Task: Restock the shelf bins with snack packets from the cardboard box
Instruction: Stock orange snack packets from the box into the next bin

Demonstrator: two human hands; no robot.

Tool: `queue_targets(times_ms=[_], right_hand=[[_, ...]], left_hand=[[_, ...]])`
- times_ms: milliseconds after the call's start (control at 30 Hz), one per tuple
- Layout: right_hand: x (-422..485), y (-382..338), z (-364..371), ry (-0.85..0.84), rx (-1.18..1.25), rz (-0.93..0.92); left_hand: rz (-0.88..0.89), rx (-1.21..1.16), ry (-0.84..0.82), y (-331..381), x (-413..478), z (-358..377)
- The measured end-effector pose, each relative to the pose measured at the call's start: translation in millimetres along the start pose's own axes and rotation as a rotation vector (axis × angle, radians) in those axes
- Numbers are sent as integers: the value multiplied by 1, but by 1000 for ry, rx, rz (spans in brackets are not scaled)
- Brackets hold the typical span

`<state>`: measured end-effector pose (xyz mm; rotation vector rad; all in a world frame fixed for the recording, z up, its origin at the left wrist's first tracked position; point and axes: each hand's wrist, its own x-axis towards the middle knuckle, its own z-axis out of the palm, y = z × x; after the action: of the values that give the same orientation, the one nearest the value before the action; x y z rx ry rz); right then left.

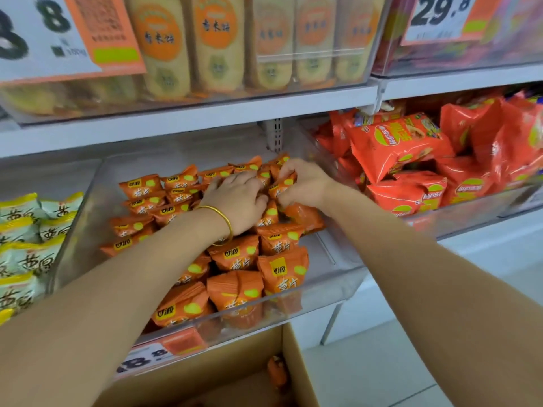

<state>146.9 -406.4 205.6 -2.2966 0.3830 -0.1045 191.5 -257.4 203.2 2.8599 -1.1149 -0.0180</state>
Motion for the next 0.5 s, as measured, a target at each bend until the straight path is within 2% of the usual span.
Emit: queue_targets(times_ms=[100,167,267,400,500], right_hand=[[-15,13,14,83,58,-10],[-20,16,16,101,-31,-56],[-24,8,12,109,-352,-98],[-29,-14,5,151,-916,-180],[-24,-18,3,119,-928,-125]], left_hand=[[-8,-63,15,-1,-1,-1],[-4,-67,6,0,-2,-2],[-8,-50,-13,1,-2,-4],[-2,-47,-9,1,-1,-3],[4,-65,-10,-1,-1,-2]])
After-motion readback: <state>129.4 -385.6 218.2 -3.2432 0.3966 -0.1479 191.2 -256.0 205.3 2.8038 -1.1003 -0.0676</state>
